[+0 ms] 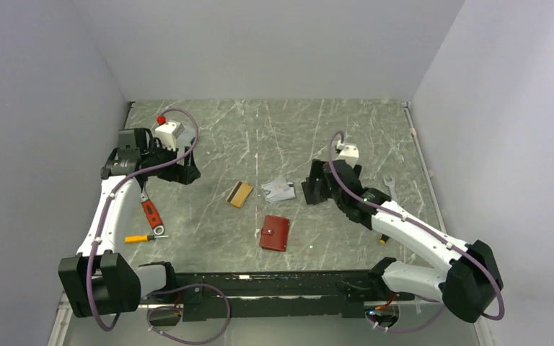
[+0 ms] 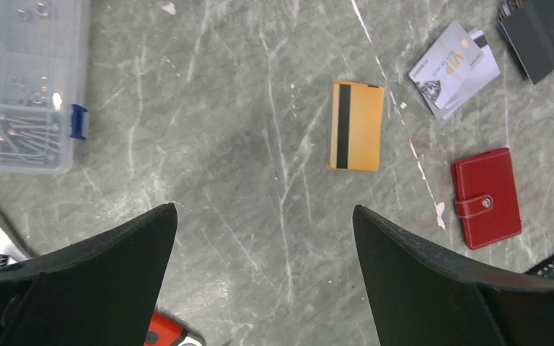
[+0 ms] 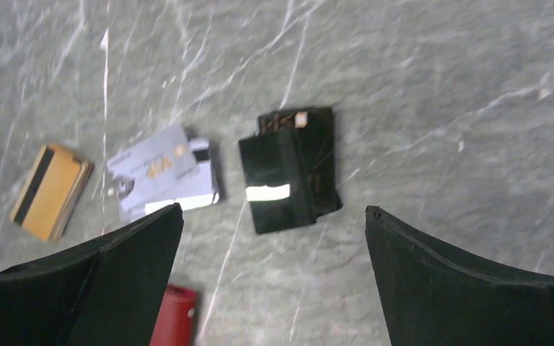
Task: Put the credit cards into the card holder
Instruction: Pick up the card holder from the center of the board.
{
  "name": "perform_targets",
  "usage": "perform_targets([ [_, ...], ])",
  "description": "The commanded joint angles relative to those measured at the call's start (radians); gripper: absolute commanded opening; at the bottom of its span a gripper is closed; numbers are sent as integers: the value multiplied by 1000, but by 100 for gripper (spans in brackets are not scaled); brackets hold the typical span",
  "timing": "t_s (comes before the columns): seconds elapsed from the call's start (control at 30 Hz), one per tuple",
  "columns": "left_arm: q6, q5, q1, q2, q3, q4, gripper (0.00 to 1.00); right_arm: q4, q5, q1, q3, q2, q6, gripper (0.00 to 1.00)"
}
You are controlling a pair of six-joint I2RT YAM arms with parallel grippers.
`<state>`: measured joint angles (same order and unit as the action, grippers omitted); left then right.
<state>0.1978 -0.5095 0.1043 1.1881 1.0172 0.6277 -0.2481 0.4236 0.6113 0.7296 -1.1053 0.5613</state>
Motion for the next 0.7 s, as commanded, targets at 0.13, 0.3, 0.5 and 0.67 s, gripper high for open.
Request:
perform_targets([
  [0.13,-9,-135,-94,9,-38,60,99,-108,123,325,-17,-71,131,100],
  [0.3,-70,-142,-230,29,-104,-17,99,-13,19,379,-78,-89,157,99],
  [0.5,-124,-140,-320,102,-182,-146,99,95,-69,382,-142,-93,170,93],
  [0.67,-155,-171,-402,166,-202,-236,99,186,-138,383,-184,-113,186,88],
])
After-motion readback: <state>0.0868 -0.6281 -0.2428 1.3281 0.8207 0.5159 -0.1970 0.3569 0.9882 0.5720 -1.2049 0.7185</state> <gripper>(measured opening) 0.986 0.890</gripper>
